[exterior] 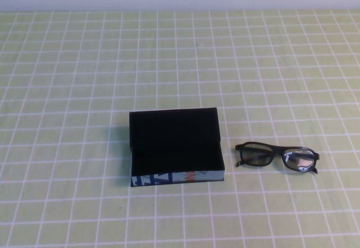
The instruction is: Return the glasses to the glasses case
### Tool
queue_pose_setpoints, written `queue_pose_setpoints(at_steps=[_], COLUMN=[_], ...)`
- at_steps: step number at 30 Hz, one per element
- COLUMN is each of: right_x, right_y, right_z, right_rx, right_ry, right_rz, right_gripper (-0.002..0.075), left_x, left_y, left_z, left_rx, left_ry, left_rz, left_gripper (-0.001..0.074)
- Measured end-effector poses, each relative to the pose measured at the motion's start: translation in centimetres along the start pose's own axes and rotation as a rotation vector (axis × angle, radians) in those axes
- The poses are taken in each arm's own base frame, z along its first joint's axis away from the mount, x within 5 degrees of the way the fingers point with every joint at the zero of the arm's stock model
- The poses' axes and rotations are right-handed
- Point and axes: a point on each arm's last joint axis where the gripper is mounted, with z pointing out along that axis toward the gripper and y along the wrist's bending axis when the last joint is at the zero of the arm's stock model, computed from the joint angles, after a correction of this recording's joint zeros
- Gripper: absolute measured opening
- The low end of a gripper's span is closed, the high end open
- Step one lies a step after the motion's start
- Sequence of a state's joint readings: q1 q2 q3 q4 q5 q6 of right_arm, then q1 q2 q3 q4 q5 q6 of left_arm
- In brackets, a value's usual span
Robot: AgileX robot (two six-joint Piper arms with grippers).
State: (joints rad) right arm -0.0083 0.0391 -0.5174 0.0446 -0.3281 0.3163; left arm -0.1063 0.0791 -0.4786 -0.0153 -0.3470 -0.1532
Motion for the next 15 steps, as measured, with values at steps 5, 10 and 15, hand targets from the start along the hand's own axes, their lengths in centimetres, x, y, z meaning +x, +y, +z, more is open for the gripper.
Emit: queue_pose_setpoints(at_steps=[5,10,15], right_x=[-1.2,3.3,8.3], right_y=[1.1,-0.3,-2.4], right_z=[4.5,8.8,10.0], right_rx=[0.066,0.231,0.324], right_ry=[0.232,0.688,0.983], right_rz=[-0.001,-0.007,-0.046], right_gripper=[-0.0018,-0.0018,-0.0018], left_x=[-0.5,2.5,7.3], left_y=[-0.1,0.3,0.8], left_z=[4.2,7.6,8.7], left_rx=[-0.043,-0.099,-0.120], left_ry=[0.289,0.727,1.057], left_rz=[0.005,0.034,0.027], left_gripper=[-0.0003,-0.0003,-0.0003])
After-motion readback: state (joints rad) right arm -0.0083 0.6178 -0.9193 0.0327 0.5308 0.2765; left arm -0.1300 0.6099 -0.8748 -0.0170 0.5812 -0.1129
